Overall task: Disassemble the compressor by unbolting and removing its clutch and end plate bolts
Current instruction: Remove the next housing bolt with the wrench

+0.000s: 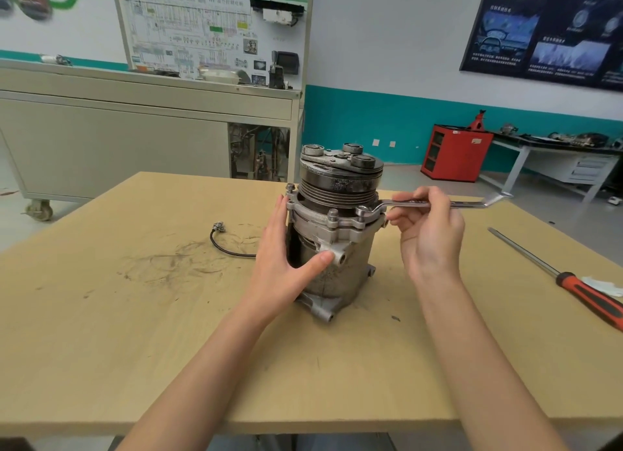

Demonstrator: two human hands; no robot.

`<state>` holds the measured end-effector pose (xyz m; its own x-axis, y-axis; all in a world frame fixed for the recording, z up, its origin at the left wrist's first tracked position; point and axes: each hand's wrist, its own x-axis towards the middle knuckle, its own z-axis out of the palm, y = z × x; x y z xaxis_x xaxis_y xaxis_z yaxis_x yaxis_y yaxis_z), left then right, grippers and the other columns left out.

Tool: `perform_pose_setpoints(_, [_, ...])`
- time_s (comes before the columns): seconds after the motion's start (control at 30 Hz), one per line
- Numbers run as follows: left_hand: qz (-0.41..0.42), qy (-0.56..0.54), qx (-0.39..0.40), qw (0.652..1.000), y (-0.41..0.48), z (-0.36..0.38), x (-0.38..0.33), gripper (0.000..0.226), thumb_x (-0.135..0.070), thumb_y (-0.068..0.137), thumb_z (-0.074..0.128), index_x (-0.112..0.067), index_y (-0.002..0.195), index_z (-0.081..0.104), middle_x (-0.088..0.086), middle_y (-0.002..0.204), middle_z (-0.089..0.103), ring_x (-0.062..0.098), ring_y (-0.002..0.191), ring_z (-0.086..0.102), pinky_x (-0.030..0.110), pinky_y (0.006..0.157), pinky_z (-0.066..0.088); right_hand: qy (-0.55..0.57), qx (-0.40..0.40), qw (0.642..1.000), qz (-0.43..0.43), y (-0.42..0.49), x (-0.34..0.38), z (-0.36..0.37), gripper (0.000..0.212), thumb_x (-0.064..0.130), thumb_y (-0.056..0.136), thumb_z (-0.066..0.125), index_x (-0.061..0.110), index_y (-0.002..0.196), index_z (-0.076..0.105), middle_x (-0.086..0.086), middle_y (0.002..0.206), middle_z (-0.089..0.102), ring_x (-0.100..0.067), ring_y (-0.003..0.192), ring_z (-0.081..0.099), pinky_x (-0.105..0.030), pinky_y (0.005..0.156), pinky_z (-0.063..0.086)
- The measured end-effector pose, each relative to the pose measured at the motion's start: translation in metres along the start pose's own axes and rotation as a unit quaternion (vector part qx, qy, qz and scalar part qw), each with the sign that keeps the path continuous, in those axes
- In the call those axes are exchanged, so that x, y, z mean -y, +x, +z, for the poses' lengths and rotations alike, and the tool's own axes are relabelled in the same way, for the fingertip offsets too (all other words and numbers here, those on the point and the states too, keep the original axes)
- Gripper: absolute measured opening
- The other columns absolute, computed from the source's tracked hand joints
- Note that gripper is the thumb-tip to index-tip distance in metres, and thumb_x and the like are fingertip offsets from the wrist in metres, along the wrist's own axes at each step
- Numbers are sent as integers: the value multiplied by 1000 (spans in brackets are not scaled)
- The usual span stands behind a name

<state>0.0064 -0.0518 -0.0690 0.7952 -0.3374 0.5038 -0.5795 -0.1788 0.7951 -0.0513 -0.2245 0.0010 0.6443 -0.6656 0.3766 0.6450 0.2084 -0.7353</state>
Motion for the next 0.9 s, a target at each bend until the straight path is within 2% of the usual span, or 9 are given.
perform_pose_setpoints(0.1, [0, 1, 1, 1000, -1, 0, -1, 107, -77, 66, 56, -43, 151, 1, -23, 160, 5, -6, 144, 8, 28, 116, 16, 49, 48, 986, 155, 21, -2, 0, 29, 17, 103, 34, 11, 80, 52, -1, 56, 64, -7, 43, 56, -14, 42, 45])
perform_pose_setpoints(0.2, [3, 0, 4, 1000, 0, -1, -2, 103, -77, 66, 56, -48, 148, 0, -25, 159, 4, -7, 144, 8, 28, 116, 16, 122, 25, 978, 167, 30, 5, 3, 36, 31, 102, 38, 12, 78, 56, 0, 58, 64, -5, 45, 57, -11, 43, 45])
perform_pose_setpoints(0.27, [2, -5, 7, 1000, 0, -1, -3, 102, -76, 66, 57, -50, 146, -1, -25, 159, 4, -7, 144, 8, 28, 116, 16, 111, -3, 988, 105, 28, 18, 3, 46, 41, 101, 37, 10, 76, 60, -2, 62, 67, -7, 50, 61, -13, 46, 47])
perform_pose_setpoints(0.33, [1, -9, 6, 1000, 0, -1, -3, 102, -77, 65, 57, -51, 145, -1, -25, 159, 4, -7, 144, 7, 28, 116, 16, 6, 6, 1000, 1, 16, 30, 3, 53, 45, 101, 33, 8, 77, 63, -6, 66, 70, -14, 54, 65, -18, 49, 50])
perform_pose_setpoints(0.5, [6, -9, 0, 1000, 1, -1, -2, 102, -75, 66, 58, -47, 146, 2, -22, 160, 6, -6, 144, 8, 31, 119, 17, -161, 53, 957, -236, -33, 27, 11, 41, 36, 99, 35, 9, 82, 62, 3, 69, 71, -20, 57, 70, -23, 51, 54])
perform_pose_setpoints(0.63, [11, -12, -3, 1000, 0, 0, -2, 102, -74, 67, 58, -45, 148, 3, -22, 160, 8, -6, 144, 9, 35, 120, 18, -193, 58, 933, -298, -45, 14, 12, 28, 34, 96, 41, 17, 85, 61, 4, 76, 70, -16, 65, 71, -28, 58, 57])
perform_pose_setpoints(0.73, [11, -8, -6, 1000, 1, 0, -3, 99, -74, 67, 57, -48, 144, 2, -23, 159, 7, -7, 144, 9, 34, 120, 18, -231, 65, 913, -330, -46, 6, 10, 34, 45, 97, 44, 16, 89, 60, 2, 81, 67, -14, 68, 71, -30, 60, 58])
perform_pose_setpoints(0.8, [13, -6, -7, 1000, 1, 0, -3, 98, -73, 67, 57, -47, 144, 2, -20, 160, 8, -5, 145, 10, 35, 120, 18, -229, 65, 912, -335, -48, 3, 10, 35, 49, 95, 43, 18, 89, 60, 3, 82, 67, -14, 69, 71, -29, 60, 57])
perform_pose_setpoints(0.9, [8, -7, -6, 1000, 1, 0, -4, 99, -73, 67, 57, -46, 145, 3, -20, 160, 9, -4, 145, 11, 37, 120, 19, -190, 51, 933, -302, -51, -2, 9, 27, 37, 98, 41, 19, 87, 58, 9, 79, 68, -16, 65, 71, -27, 58, 56])
